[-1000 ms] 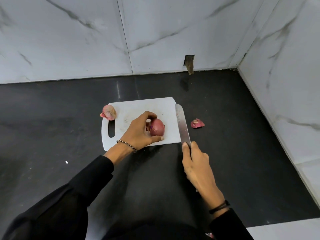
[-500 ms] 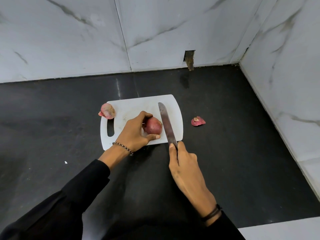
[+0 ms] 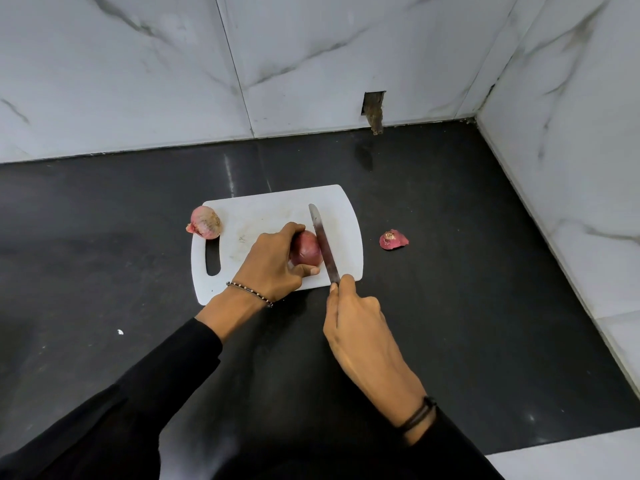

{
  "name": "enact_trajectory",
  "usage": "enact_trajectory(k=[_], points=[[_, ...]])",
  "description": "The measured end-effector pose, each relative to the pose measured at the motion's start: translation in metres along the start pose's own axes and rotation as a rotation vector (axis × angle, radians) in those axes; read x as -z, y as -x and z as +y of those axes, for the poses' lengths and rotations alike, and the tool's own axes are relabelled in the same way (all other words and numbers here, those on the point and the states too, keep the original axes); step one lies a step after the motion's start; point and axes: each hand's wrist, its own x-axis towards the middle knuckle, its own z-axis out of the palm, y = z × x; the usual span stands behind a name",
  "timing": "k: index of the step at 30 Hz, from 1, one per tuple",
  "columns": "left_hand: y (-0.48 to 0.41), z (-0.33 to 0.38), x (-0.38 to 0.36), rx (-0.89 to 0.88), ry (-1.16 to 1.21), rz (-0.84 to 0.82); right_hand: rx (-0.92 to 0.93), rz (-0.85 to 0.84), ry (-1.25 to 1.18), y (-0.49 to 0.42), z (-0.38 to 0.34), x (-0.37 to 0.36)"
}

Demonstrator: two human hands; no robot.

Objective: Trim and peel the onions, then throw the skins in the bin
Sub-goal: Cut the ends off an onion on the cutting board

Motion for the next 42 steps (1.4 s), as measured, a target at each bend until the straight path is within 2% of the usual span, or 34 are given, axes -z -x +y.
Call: enact_trajectory(k=[7, 13, 23, 31, 39, 42], points=[[-0.008, 0.001, 0.008, -0.030, -0.062, -0.075, 0.004, -0.092, -0.012, -0.005, -0.003, 0.019], [-0.010, 0.001, 0.010, -0.039, -0.058, -0.070, -0.023, -0.137, 0.022, -0.014, -0.014, 0.021], [-0.014, 0.013, 0.013, -0.067, -0.160, -0.126, -0.008, -0.112, 0.026, -0.045, -0.029, 0.034], [-0.017, 0.015, 0.012, -0.066, -0.203, -0.154, -0.079, -0.155, -0.002, -0.008, -0.016, 0.029], [-0.019, 0.017, 0.015, -0.081, -0.223, -0.142, -0.031, -0.069, 0.035, -0.029, -0.016, 0.019], [-0.020, 0.020, 0.014, -0.101, -0.258, -0.152, -0.029, -0.055, -0.022, -0.031, -0.016, 0.021]])
